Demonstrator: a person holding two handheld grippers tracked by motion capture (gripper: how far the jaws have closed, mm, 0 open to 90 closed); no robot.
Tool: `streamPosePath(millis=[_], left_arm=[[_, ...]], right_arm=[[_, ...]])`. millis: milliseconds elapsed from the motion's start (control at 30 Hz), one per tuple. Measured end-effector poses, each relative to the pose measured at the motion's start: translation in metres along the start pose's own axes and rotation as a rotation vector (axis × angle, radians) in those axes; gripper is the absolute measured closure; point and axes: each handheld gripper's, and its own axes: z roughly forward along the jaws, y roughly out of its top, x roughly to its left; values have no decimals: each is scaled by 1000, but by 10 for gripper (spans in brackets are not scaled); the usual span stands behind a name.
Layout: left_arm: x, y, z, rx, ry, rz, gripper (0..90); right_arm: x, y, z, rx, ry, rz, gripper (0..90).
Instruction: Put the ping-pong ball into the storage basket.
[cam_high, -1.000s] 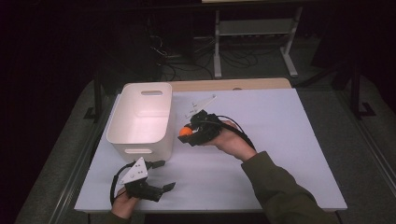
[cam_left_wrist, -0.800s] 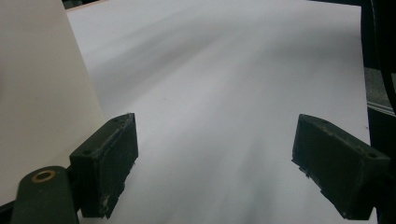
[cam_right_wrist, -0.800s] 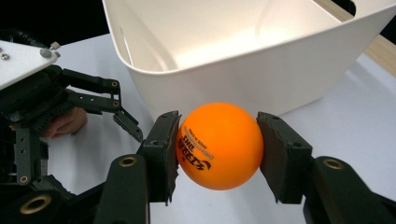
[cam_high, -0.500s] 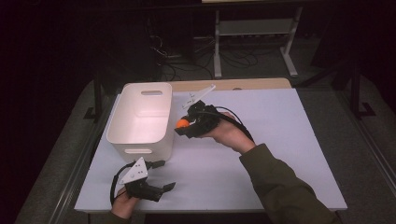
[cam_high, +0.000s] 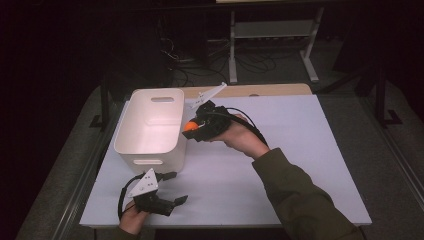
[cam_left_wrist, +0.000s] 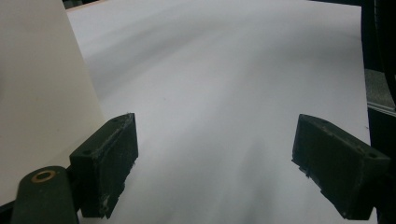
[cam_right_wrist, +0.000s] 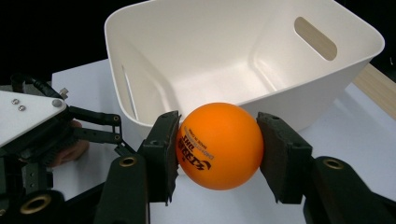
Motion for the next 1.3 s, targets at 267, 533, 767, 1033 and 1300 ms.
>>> streamPosePath(millis=[267, 533, 767, 1033, 1300], left_arm=[[0, 0, 0, 0, 1, 1, 142], [0, 0, 0, -2, 1, 2, 142], [0, 0, 0, -2, 0, 1, 142], [0, 0, -1, 0, 0, 3, 142], [0, 0, -1, -1, -1, 1, 142]], right_arm=[[-2, 8, 1, -11, 1, 2, 499], [-2, 16, 6, -17, 2, 2, 499], [-3, 23, 11, -19, 2, -4, 499], [-3, 32, 15, -21, 1, -12, 499], [-1, 40, 25, -16, 4, -20, 499]])
